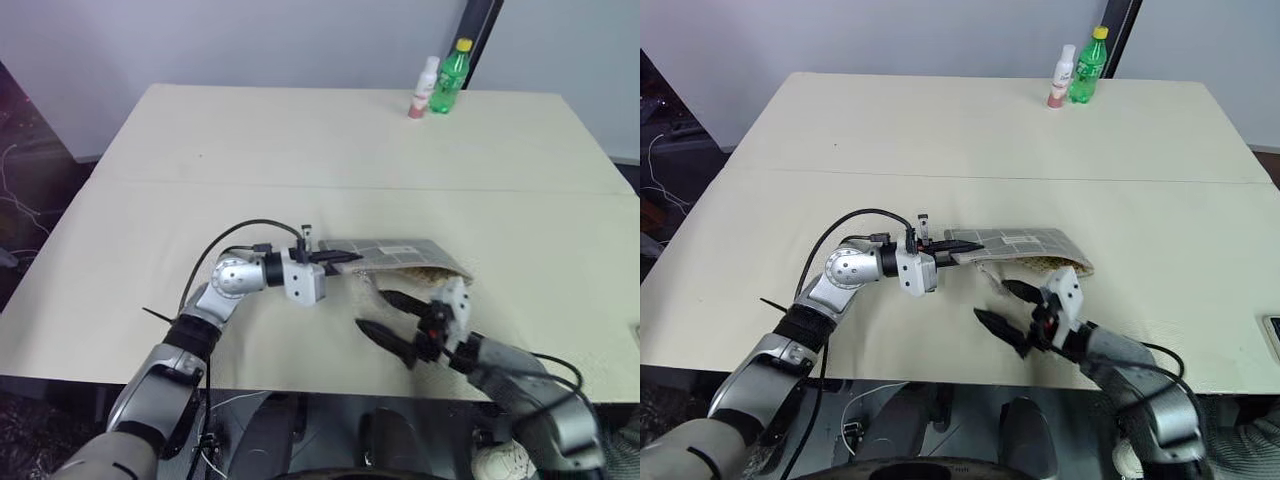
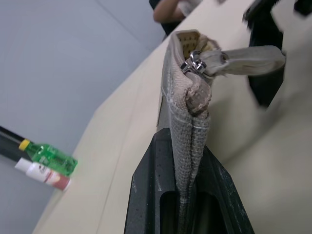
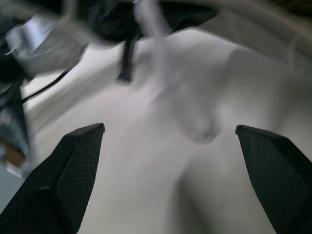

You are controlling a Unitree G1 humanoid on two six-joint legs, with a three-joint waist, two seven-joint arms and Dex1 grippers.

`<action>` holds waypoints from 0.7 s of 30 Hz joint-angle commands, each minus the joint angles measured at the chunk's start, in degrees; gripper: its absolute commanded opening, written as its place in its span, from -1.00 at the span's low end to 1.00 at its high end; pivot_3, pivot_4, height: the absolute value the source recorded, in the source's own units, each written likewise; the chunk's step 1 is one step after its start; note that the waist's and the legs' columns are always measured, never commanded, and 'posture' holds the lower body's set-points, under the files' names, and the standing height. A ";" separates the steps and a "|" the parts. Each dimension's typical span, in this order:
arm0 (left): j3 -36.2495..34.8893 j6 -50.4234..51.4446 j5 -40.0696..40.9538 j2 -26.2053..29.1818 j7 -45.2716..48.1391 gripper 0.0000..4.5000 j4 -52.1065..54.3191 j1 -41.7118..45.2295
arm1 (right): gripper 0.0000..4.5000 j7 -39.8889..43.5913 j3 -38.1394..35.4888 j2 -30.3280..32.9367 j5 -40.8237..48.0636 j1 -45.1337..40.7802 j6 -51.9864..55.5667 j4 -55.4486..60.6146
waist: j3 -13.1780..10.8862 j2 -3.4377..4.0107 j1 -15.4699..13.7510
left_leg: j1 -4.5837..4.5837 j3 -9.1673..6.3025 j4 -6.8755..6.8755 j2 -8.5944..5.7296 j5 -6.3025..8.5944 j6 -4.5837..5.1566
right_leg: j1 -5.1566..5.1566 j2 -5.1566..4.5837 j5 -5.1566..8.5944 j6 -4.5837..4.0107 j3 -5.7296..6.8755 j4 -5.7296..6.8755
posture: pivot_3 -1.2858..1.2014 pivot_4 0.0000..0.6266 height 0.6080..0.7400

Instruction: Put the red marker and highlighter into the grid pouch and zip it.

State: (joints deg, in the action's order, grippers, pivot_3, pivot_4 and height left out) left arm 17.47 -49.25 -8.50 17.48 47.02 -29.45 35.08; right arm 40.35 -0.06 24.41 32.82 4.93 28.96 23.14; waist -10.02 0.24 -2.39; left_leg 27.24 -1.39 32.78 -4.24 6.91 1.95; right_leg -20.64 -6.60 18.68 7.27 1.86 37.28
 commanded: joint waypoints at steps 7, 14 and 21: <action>1.71 0.28 -1.90 -1.02 -4.04 -1.00 1.48 1.47 | 0.99 -0.27 0.40 -3.45 5.35 -6.35 2.13 0.22 | 0.00 -0.01 0.14 | 0.05 -0.02 0.13 -0.03 0.06 0.09 | -0.02 0.13 -0.15 0.25 0.00 0.12 | 0.03 -0.52 1.00; 1.94 2.15 -1.13 -0.68 -4.90 -1.00 2.89 0.08 | 0.19 -0.46 -0.43 -3.09 4.71 -6.40 1.41 -0.28 | 0.00 0.00 0.13 | 0.05 -0.02 0.15 -0.02 0.06 0.09 | -0.05 0.13 -0.14 0.24 -0.01 0.18 | 0.03 -0.52 1.00; 2.06 3.22 0.37 0.07 -3.50 -1.00 2.82 -0.72 | -0.98 1.03 -7.06 0.75 6.28 -5.44 1.03 -1.64 | 0.00 0.00 0.09 | 0.05 -0.01 0.15 -0.02 0.06 0.09 | -0.05 0.12 -0.14 0.23 -0.01 0.18 | 0.03 -0.52 1.00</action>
State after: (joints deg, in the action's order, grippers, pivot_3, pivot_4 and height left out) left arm 19.61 -45.80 -9.84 17.33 43.61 -28.46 34.18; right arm 40.68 -4.72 24.21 37.96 -0.70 31.27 21.47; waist -10.02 0.24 -2.30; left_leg 27.29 -1.40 32.93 -4.25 6.97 2.04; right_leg -20.69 -6.48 18.54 7.50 1.84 37.46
